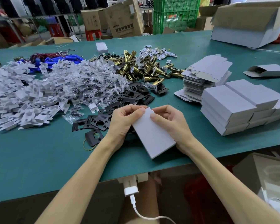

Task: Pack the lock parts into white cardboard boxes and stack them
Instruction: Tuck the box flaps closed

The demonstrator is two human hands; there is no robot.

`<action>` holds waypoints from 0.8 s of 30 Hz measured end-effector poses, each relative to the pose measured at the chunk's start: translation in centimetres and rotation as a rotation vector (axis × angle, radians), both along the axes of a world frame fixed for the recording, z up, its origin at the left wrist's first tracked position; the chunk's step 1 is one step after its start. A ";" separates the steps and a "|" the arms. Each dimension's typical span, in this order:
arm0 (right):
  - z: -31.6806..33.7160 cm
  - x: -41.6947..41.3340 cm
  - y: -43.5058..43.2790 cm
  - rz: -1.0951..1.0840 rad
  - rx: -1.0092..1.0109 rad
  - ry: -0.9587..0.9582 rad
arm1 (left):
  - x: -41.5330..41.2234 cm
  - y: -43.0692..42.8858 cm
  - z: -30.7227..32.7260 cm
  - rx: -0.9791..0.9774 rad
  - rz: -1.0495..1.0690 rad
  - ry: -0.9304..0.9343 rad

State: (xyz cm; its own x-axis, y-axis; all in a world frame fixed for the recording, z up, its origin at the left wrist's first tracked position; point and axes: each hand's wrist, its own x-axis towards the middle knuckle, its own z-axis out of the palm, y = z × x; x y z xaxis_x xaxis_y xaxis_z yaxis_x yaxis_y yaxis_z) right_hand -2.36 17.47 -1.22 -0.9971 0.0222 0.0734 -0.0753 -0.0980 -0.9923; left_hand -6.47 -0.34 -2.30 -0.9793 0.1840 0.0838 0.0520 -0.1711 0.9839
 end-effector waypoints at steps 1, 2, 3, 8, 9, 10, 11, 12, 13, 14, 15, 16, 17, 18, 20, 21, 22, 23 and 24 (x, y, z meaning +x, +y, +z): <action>0.0 0.0 0.0 -0.003 0.004 0.006 | 0.0 0.0 0.0 -0.001 0.002 0.002; -0.1 0.0 0.0 -0.005 0.010 0.011 | 0.0 0.1 0.0 -0.003 0.001 0.003; -0.1 0.0 0.0 -0.006 0.015 0.015 | 0.0 0.1 0.0 -0.007 -0.001 0.004; -0.1 -0.1 0.0 -0.016 0.025 0.017 | 0.1 0.0 0.0 -0.002 -0.022 0.002; -0.1 -0.1 0.0 -0.024 0.024 0.013 | 0.2 0.0 0.0 0.005 -0.030 0.008; -0.2 -0.1 0.0 -0.035 0.020 0.008 | 0.2 0.0 0.1 0.005 -0.039 0.018; -0.2 -0.1 0.0 -0.047 0.010 0.003 | 0.2 0.0 0.2 -0.004 -0.049 0.030; -0.3 -0.1 0.0 -0.057 -0.006 -0.002 | 0.3 0.0 0.2 -0.020 -0.062 0.045; -0.3 -0.2 0.0 -0.067 -0.026 -0.006 | 0.3 0.0 0.2 -0.037 -0.074 0.062; -0.3 -0.2 0.0 -0.074 -0.046 -0.010 | 0.3 0.0 0.2 -0.047 -0.081 0.074; -0.4 -0.2 0.1 -0.078 -0.064 -0.013 | 0.3 0.0 0.1 -0.044 -0.081 0.074; -0.3 -0.2 0.1 -0.078 -0.077 -0.014 | 0.2 0.0 0.1 -0.031 -0.073 0.063; -0.3 -0.2 0.1 -0.076 -0.085 -0.014 | 0.2 0.0 0.0 -0.014 -0.063 0.048; -0.3 -0.2 0.1 -0.074 -0.086 -0.013 | 0.2 0.0 0.0 0.003 -0.053 0.031; -0.2 -0.2 0.1 -0.074 -0.083 -0.013 | 0.2 0.0 0.1 0.041 -0.043 -0.002; -0.2 -0.2 0.1 -0.077 -0.082 -0.014 | 0.2 0.0 0.0 0.051 -0.041 -0.012; -0.2 -0.1 0.1 -0.080 -0.079 -0.015 | 0.1 0.0 0.0 0.053 -0.039 -0.017; -0.1 -0.1 0.1 -0.085 -0.076 -0.014 | 0.1 0.0 0.0 0.052 -0.036 -0.019; -0.1 -0.1 0.1 -0.093 -0.073 -0.012 | 0.1 0.0 -0.1 0.052 -0.029 -0.020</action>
